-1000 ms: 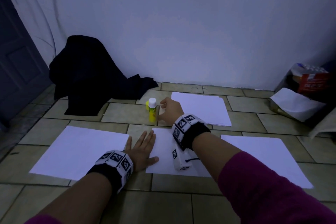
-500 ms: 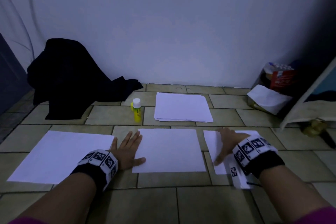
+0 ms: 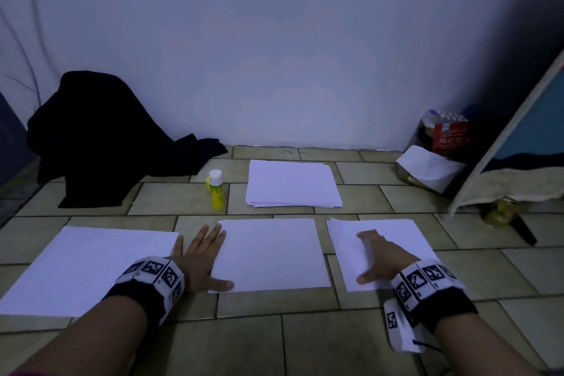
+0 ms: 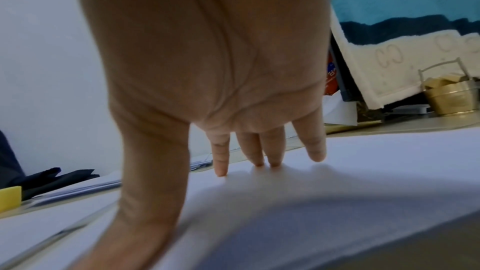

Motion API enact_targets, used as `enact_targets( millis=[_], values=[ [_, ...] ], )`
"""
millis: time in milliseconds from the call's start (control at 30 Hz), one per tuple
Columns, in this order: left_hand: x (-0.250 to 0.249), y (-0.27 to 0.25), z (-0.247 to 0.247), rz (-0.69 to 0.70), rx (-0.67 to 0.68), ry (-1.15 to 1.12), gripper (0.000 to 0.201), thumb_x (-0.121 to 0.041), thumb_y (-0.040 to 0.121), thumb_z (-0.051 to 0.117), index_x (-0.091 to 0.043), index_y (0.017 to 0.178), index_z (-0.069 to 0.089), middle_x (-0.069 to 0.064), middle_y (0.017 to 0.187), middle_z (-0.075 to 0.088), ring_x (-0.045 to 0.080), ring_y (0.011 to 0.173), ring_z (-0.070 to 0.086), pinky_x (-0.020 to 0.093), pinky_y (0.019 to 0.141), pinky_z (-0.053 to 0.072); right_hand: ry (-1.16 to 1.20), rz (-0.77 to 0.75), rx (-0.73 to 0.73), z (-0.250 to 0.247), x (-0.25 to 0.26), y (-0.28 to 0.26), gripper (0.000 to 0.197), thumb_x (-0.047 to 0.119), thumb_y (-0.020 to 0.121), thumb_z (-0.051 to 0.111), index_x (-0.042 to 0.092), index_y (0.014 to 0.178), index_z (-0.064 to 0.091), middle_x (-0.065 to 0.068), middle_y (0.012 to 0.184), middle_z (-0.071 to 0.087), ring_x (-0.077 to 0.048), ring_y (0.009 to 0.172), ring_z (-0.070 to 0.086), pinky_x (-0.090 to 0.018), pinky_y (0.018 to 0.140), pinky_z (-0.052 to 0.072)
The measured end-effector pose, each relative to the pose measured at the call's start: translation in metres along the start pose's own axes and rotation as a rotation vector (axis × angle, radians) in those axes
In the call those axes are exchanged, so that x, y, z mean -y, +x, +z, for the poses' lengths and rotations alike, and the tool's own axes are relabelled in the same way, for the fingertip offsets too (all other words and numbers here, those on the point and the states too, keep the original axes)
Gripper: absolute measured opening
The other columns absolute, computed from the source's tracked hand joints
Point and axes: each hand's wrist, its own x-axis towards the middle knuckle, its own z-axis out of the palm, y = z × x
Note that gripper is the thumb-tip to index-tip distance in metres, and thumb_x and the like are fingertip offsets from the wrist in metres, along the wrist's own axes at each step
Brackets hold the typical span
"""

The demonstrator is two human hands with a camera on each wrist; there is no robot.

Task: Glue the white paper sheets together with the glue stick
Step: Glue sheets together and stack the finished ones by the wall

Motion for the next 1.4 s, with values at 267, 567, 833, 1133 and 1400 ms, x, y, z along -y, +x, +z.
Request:
enact_targets(
  millis=[267, 567, 833, 1133, 1400],
  values=[
    [0.0, 0.001, 0.0, -0.002, -0.003, 0.009, 0.111, -0.069, 0.086, 0.047, -0.012, 0.148, -0.025, 0.001, 0.154, -0.035, 0.021, 0.143, -0.028, 0.056, 0.115, -0.009, 0.021, -0.017, 0.047, -0.001, -0.01, -0.007, 0.081, 0.03, 0.093, 0.059, 0.026, 0.153, 0.003, -0.008, 0.16, -0.005, -0.022, 0.148, 0.005, -0.032, 0.116, 0.014],
    [-0.001, 0.0, -0.001, -0.006, 0.011, 0.009, 0.111, -0.069, 0.086, 0.047, -0.012, 0.148, -0.026, 0.002, 0.153, -0.036, 0.022, 0.143, -0.029, 0.055, 0.115, -0.011, 0.201, 0.011, -0.268, -0.031, -0.018, -0.014, 0.048, 0.015, 0.093, 0.051, 0.021, 0.141, 0.045, -0.009, 0.134, 0.056, -0.022, 0.116, 0.053, -0.023, 0.083, 0.036],
    [-0.001, 0.003, 0.0, -0.016, 0.013, 0.008, 0.111, -0.07, 0.085, 0.046, -0.013, 0.148, -0.027, 0.001, 0.153, -0.036, 0.021, 0.143, -0.029, 0.056, 0.115, -0.011, 0.365, -0.238, -0.391, -0.032, 0.086, -0.041, 0.052, 0.019, 0.098, 0.048, 0.02, 0.147, 0.032, -0.005, 0.149, 0.04, -0.023, 0.13, 0.043, -0.025, 0.099, 0.034],
    [0.0, 0.004, 0.002, -0.025, -0.002, 0.01, 0.112, -0.073, 0.084, 0.045, -0.015, 0.148, -0.026, 0.0, 0.154, -0.034, 0.02, 0.143, -0.028, 0.055, 0.116, -0.01, 0.323, -0.252, -0.097, 0.029, 0.18, -0.013, 0.046, 0.021, 0.101, 0.038, 0.015, 0.146, 0.027, -0.011, 0.144, 0.039, -0.03, 0.132, 0.037, -0.048, 0.107, 0.034],
    [0.0, 0.006, 0.004, -0.038, -0.018, 0.023, 0.112, -0.073, 0.084, 0.045, -0.014, 0.148, -0.026, 0.0, 0.155, -0.033, 0.02, 0.144, -0.028, 0.055, 0.116, -0.009, 0.331, -0.221, -0.089, 0.044, 0.188, -0.008, 0.045, 0.021, 0.101, 0.038, 0.015, 0.145, 0.028, -0.009, 0.146, 0.038, -0.028, 0.133, 0.035, -0.049, 0.109, 0.031]
  ],
)
